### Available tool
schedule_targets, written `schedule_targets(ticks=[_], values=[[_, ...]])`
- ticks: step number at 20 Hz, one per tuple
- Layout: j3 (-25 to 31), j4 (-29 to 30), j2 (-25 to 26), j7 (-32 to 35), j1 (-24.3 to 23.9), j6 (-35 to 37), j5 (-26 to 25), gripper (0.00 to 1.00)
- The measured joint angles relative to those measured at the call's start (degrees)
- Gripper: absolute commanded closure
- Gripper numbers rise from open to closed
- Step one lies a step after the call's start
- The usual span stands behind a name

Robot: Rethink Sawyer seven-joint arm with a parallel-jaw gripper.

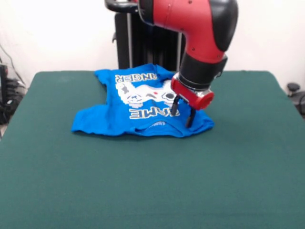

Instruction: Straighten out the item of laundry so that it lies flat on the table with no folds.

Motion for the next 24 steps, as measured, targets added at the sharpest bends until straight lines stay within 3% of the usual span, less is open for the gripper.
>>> schedule_targets(ticks=[8, 16, 24], values=[[4.6, 1.6, -4.0, 0.0, -4.1, 0.0, 0.0, 0.0], [6.0, 2.3, -6.9, 0.0, -4.4, 0.0, 0.0, 0.0], [7.3, 2.3, -6.5, 0.0, -4.4, -0.2, 0.0, 0.0]])
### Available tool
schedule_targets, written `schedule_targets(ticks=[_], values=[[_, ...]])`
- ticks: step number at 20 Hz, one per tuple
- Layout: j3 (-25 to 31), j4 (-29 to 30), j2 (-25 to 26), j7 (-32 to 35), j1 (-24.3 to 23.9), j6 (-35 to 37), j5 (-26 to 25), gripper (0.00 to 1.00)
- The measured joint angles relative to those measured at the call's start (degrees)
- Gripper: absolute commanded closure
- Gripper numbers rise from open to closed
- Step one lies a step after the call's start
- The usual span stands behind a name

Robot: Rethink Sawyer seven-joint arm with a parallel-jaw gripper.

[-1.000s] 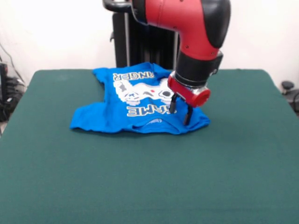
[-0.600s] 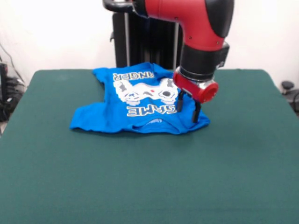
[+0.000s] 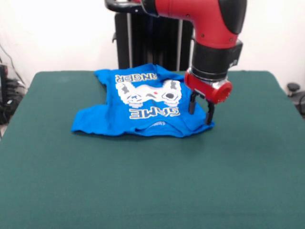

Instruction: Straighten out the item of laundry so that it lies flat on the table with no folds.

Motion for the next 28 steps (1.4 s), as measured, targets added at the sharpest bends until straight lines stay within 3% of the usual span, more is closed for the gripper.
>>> schedule_targets(ticks=[10, 16, 17, 28], values=[[0.1, -0.1, 5.0, 0.0, 0.2, -5.2, 0.0, 0.0], [-0.7, 0.0, 5.1, 0.0, 1.3, -6.0, 0.0, 0.0], [-0.9, 0.0, 5.1, 0.0, 1.2, -6.0, 0.0, 1.0], [-0.6, 0.1, 5.0, 0.0, 0.6, -6.0, -0.1, 1.0]])
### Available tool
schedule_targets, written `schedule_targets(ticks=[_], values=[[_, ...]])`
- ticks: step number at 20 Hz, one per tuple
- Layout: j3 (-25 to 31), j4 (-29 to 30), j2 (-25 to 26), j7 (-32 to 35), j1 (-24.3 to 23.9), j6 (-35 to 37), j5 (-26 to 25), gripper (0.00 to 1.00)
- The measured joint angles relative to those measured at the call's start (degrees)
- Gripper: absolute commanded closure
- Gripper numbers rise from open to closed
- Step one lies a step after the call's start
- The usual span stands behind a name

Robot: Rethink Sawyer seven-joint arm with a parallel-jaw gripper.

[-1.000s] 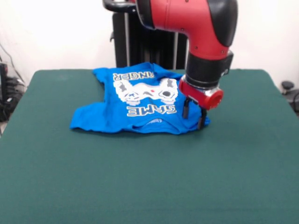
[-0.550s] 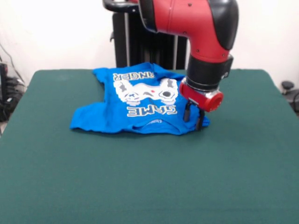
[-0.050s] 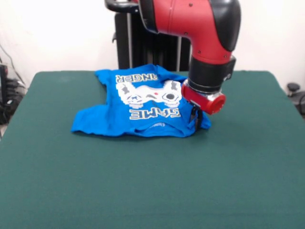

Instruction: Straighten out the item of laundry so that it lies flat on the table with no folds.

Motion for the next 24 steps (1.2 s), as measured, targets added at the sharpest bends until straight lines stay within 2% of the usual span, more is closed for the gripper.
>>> schedule_targets(ticks=[10, 11, 24], values=[[0.0, -0.1, 0.0, 0.0, 0.0, -0.1, 0.0, 1.0], [0.0, -0.1, 0.0, 0.0, 0.0, -0.3, 0.1, 0.0], [0.0, -0.7, 0.2, 0.0, 0.6, -1.5, 0.0, 0.0]])
